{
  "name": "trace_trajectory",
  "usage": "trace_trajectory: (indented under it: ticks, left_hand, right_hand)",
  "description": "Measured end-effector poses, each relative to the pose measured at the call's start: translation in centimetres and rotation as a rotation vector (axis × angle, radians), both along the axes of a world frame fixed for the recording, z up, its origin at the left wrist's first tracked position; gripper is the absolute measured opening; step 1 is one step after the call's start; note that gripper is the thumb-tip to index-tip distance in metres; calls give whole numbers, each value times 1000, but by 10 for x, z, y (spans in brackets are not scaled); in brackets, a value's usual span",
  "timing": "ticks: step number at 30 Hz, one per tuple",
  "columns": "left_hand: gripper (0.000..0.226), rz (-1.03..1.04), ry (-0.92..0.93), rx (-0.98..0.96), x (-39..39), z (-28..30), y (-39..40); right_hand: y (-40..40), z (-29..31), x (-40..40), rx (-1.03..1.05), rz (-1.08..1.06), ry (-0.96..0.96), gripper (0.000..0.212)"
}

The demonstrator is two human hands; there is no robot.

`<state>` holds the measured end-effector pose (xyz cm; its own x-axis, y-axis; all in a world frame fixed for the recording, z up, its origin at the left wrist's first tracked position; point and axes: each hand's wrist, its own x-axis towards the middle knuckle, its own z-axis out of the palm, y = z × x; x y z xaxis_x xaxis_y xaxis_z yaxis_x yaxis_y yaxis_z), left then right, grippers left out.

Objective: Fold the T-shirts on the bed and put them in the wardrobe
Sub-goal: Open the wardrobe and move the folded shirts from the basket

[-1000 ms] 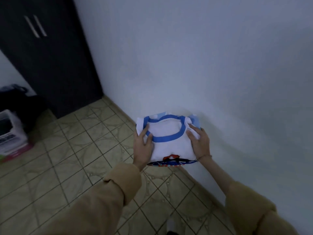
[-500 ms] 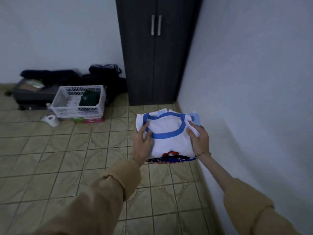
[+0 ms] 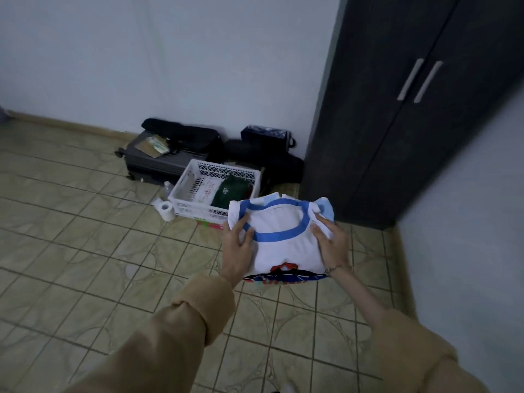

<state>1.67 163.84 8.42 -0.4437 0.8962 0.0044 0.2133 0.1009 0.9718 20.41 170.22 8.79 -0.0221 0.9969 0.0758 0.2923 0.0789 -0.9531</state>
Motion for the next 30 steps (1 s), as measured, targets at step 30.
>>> trace_trajectory:
  ticks: [30]
  left_hand:
    - [38,838,-209,-51,-331,-224,447]
  right_hand:
    - [562,-216,-447,-78,762,-239,32]
